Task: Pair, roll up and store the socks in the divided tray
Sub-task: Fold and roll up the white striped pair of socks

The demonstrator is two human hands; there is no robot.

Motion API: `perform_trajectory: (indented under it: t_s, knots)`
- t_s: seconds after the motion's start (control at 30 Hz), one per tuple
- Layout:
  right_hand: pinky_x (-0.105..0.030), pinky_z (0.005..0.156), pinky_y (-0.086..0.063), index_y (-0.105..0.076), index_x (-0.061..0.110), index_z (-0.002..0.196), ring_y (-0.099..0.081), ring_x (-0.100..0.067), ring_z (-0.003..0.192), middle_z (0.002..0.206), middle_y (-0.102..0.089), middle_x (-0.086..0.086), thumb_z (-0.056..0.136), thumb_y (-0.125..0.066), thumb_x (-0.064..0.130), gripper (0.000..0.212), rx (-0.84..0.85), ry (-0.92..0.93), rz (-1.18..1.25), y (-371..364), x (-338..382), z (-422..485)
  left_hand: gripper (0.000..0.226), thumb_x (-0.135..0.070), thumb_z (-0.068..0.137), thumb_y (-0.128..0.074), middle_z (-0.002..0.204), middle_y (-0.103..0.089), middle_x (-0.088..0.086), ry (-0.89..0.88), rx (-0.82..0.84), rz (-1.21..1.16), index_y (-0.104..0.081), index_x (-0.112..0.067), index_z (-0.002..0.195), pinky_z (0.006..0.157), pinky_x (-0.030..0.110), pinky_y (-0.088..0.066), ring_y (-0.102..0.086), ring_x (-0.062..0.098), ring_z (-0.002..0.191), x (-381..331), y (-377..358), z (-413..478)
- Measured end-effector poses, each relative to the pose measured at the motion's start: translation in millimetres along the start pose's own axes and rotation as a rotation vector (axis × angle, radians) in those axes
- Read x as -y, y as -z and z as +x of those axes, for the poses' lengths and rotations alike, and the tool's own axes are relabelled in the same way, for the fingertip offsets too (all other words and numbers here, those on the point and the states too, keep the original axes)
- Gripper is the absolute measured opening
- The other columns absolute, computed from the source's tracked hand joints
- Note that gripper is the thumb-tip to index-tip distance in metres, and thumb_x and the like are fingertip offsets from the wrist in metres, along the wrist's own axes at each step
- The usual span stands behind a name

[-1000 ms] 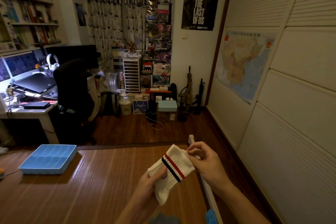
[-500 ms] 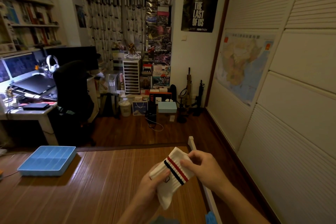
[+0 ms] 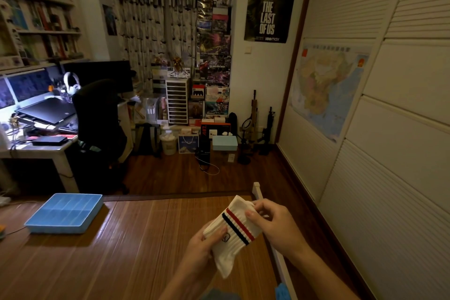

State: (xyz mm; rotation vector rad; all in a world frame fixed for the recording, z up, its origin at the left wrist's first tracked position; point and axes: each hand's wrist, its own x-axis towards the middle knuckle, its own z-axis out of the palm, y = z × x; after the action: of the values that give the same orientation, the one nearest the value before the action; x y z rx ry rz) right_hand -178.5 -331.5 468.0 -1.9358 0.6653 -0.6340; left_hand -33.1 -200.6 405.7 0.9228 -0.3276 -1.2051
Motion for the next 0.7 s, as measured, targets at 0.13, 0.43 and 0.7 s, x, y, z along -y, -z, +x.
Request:
perform_trajectory:
  t_s: [0.13, 0.43, 0.7]
  knots:
    - [-0.041, 0.079, -0.062, -0.068, 0.010, 0.097, -0.073, -0.017, 0.088, 0.095, -0.072, -0.008, 0.098, -0.062, 0.024, 0.016, -0.031, 0.018, -0.027, 1, 2, -2, 0.040, -0.012, 0.090, -0.072, 0.122, -0.069, 0.028, 0.019, 0.010, -0.016, -0.066, -0.005, 0.129, 0.078, 0.044, -0.060, -0.072, 0.040, 0.103, 0, 2, 0]
    - [-0.043, 0.082, -0.063, -0.056, 0.021, 0.121, -0.073, -0.021, 0.097, 0.114, -0.068, -0.006, 0.095, -0.066, 0.023, 0.028, -0.043, -0.115, 0.144, -2, -6, 3, 0.038, -0.019, 0.092, -0.071, 0.120, -0.070, 0.029, 0.026, 0.006, 0.038, -0.068, 0.002, 0.124, 0.081, 0.043, -0.061, -0.072, 0.040, 0.103, -1, 1, 1]
    - [-0.041, 0.084, -0.062, -0.063, 0.013, 0.125, -0.075, -0.027, 0.096, 0.109, -0.074, -0.010, 0.077, -0.076, 0.033, 0.053, 0.104, -0.302, 0.378, 2, -24, 8, 0.043, -0.022, 0.089, -0.070, 0.112, -0.073, 0.027, 0.018, -0.007, 0.122, -0.064, 0.005, 0.122, 0.075, 0.041, -0.062, -0.074, 0.039, 0.096, 0, 3, 3]
